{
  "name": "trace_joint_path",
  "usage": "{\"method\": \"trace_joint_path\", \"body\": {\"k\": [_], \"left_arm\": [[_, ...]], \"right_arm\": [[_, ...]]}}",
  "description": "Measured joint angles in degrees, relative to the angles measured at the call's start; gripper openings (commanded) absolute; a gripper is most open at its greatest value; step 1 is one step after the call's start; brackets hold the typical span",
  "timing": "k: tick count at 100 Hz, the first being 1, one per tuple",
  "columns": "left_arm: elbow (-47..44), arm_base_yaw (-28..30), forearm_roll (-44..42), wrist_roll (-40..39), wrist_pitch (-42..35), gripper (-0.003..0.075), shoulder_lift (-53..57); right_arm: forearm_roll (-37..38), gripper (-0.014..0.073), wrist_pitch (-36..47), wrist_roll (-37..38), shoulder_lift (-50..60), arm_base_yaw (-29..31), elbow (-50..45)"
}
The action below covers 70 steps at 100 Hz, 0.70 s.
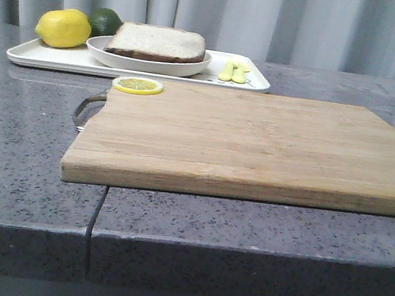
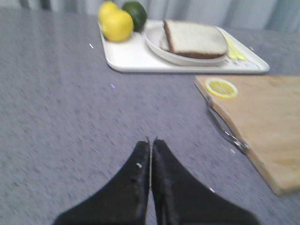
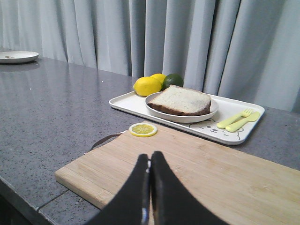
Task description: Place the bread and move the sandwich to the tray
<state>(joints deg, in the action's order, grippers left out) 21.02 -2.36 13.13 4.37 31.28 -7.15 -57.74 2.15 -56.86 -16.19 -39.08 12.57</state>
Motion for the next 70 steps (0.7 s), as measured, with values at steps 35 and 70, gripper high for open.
{"method": "trace_joint_path", "body": {"k": [35, 70], "left_arm": [[-18.6, 0.0, -6.63, 0.1, -26.11, -0.002, 7.44], [-21.08, 2.36, -6.63, -0.34, -15.34, -0.002, 7.44]], "right_arm": [[0.0, -0.0062, 0.09, 0.0, 0.0, 0.0, 0.0], [0.0, -0.0062, 0.09, 0.0, 0.12, 0.0, 0.0]]}}
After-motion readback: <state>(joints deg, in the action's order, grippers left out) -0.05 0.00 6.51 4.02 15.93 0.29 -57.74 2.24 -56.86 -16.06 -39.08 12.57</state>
